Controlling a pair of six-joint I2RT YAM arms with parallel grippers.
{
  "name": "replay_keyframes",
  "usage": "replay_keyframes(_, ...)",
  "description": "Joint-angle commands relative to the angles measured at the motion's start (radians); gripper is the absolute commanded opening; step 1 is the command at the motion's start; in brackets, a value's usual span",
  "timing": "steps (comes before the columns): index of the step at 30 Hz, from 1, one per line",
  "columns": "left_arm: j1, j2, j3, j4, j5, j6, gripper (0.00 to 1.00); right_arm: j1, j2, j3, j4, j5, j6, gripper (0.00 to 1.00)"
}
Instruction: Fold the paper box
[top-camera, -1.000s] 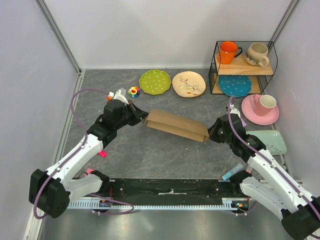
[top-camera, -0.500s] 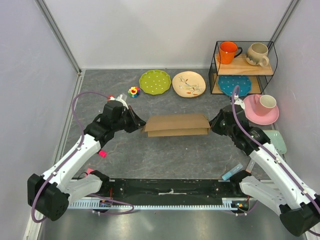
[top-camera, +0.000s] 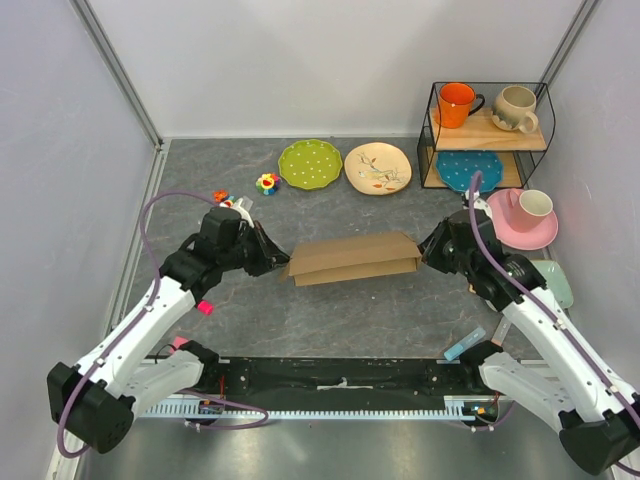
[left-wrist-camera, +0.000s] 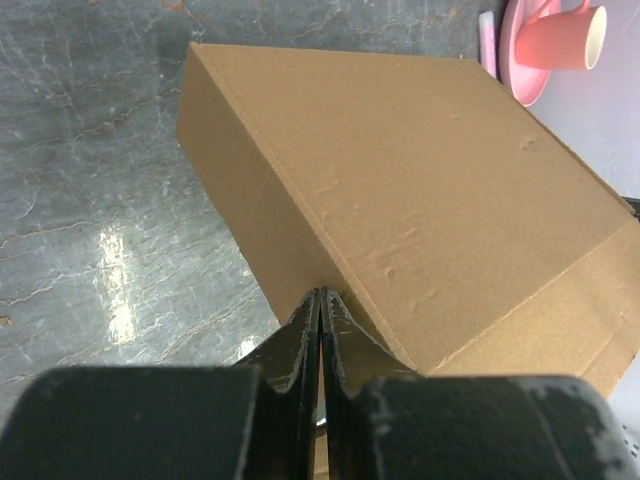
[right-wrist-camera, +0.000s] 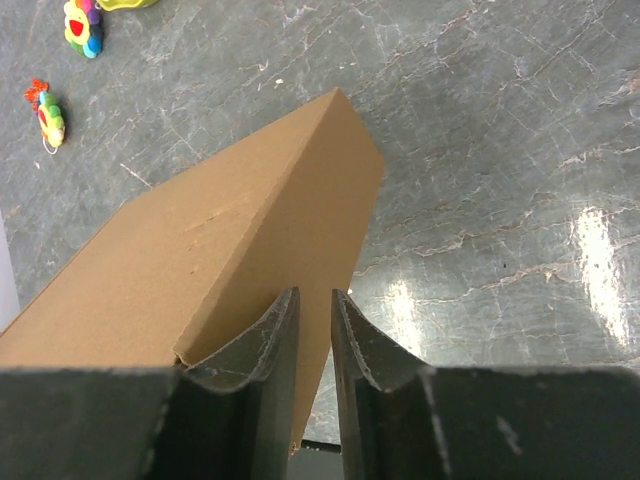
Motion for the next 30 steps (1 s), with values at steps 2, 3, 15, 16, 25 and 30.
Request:
replay_keyframes(2,-0.038,0.028,-0.003,0.201,0.275,-0.123,0.09,0.033,0.047,-0.019,0.158,-0.185,0.065,0.29)
replay_keyframes(3,-0.032,0.034,-0.002,0.203,0.278,-0.125,0.09,0.033,0.061,-0.017,0.163,-0.185,0.063,0.29)
replay_keyframes(15,0.070,0.247,0.095,0.281,0.391,-0.125,0.11,0.000,0.266,-0.019,0.272,-0.225,0.043,0.28)
replay_keyframes(16,0.074,0.261,0.118,0.280,0.402,-0.123,0.11,-0.013,0.278,-0.010,0.276,-0.230,0.040,0.28)
replay_keyframes(25,0.130,0.427,0.236,0.255,0.454,-0.092,0.15,-0.108,0.406,0.029,0.310,-0.314,-0.007,0.42)
replay_keyframes(30,0.146,0.491,0.274,0.264,0.489,-0.092,0.13,-0.142,0.466,0.056,0.328,-0.360,-0.020,0.39)
